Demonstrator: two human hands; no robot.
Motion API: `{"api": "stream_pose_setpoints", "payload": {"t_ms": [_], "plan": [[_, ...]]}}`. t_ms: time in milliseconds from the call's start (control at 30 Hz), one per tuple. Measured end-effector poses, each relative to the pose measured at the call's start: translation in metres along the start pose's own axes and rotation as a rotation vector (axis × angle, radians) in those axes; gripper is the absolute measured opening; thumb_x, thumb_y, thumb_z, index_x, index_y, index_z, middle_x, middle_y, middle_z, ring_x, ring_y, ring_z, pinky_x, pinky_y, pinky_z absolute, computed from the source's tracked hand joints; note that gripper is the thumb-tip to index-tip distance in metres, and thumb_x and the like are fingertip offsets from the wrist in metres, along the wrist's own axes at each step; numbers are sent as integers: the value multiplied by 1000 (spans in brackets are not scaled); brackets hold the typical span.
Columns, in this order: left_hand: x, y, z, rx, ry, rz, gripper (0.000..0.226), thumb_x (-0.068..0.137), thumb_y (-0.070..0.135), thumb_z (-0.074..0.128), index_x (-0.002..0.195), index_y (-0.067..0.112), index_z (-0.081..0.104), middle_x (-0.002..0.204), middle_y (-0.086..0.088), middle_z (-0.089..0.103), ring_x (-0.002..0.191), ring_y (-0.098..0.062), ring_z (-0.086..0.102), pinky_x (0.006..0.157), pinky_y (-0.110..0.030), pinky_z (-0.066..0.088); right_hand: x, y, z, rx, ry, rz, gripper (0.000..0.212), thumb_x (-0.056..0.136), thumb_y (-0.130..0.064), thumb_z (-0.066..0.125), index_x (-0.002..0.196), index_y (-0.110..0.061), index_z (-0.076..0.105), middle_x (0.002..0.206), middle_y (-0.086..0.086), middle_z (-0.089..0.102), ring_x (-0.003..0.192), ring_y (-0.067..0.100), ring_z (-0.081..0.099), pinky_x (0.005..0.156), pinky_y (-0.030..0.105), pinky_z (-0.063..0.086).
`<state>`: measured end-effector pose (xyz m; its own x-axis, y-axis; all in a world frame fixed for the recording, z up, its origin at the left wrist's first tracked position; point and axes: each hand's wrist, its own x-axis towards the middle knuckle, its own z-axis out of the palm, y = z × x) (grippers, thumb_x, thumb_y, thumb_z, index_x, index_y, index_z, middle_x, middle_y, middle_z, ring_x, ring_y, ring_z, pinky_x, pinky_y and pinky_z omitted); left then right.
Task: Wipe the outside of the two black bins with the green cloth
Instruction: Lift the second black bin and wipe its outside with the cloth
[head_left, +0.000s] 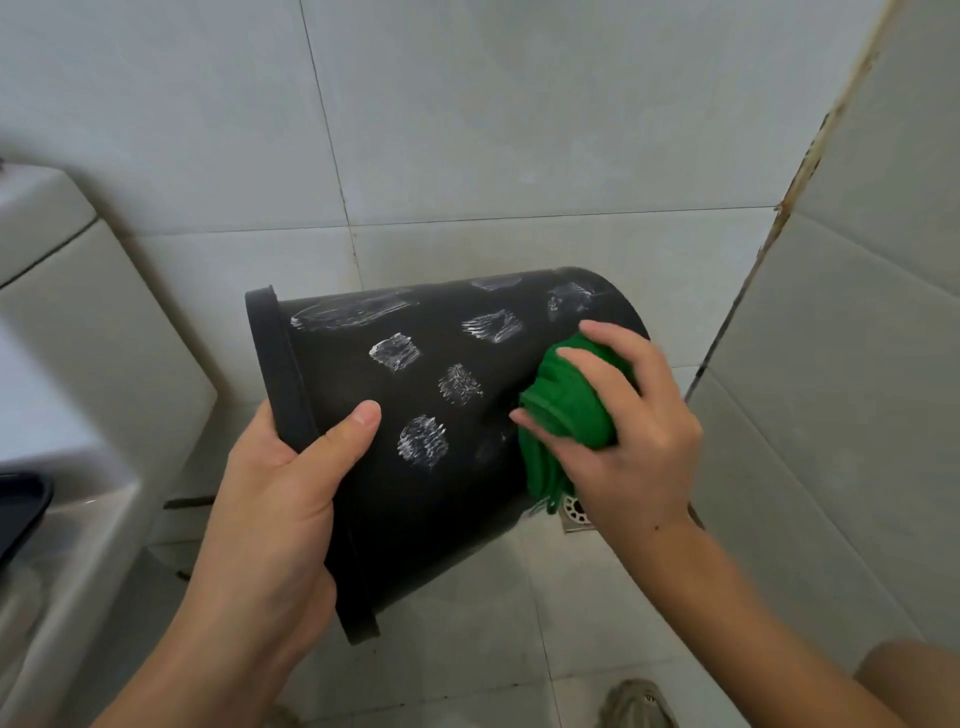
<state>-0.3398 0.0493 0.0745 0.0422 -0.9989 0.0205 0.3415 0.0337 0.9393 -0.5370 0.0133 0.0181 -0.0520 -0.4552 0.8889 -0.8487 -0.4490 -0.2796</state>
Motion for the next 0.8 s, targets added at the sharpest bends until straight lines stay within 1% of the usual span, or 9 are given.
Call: {"api": "stream_pose_setpoints", "payload": {"t_ms": [67,167,200,333,500,567,633,667,800], "plan": [[0,-1,2,-5,10,13,42,73,15,59,115,12,65,105,-9,75,94,-26,73,71,-30,60,-9,-13,3,-18,-5,-27,49,81,-44,78,103,-1,74,118,18,65,110,32,63,92,42,53],[1,-1,0,-18,20,2,42,72,14,59,113,13,65,104,-9,75,93,-26,73,68,-29,60,-23,-25,4,-27,-95,-249,39,70,-27,87,102,-7,76,117,16,67,111,34,64,90,42,54],[1,-1,-1,-22,16,-8,41,72,14,59,112,13,66,103,-9,75,92,-26,73,66,-28,59,-19,-20,2,-29,-101,-257,39,69,-27,87,102,-8,77,117,16,68,110,32,64,91,40,54],[0,-3,0,-13,11,-14,38,72,14,59,109,15,67,103,-8,76,91,-25,73,67,-29,60,-9,-8,0,-27,-53,-46,48,84,-49,73,107,-7,74,121,17,64,111,31,62,94,39,52],[0,-4,-1,-40,25,-23,39,72,13,59,110,11,66,100,-11,76,84,-25,74,61,-27,58,-32,-27,3,-24,-158,-339,44,62,-23,89,102,-13,77,119,15,67,112,36,63,94,42,52],[-1,-2,-3,-34,17,-27,39,72,14,59,110,13,66,100,-9,76,86,-24,74,61,-26,58,-18,-14,1,-36,-130,-216,43,65,-27,89,102,-10,76,119,15,67,110,32,63,96,38,51],[-1,-1,-4,-16,9,-6,37,72,15,59,108,15,67,101,-7,76,89,-24,74,64,-27,59,-6,-8,-1,-32,-80,-28,43,79,-41,79,104,-6,74,120,15,65,110,29,63,97,33,49],[-1,-1,-3,-8,8,10,36,72,15,59,108,16,67,102,-7,76,90,-24,74,65,-27,59,-7,-11,-1,-22,-70,-8,44,82,-42,77,105,-6,74,121,15,65,110,30,62,98,34,49],[0,-2,-3,-23,12,34,39,73,13,59,111,11,65,103,-13,75,89,-26,73,66,-29,59,-32,-37,1,6,-150,-326,26,78,-20,78,102,-11,76,119,13,67,110,35,63,97,41,51]]}}
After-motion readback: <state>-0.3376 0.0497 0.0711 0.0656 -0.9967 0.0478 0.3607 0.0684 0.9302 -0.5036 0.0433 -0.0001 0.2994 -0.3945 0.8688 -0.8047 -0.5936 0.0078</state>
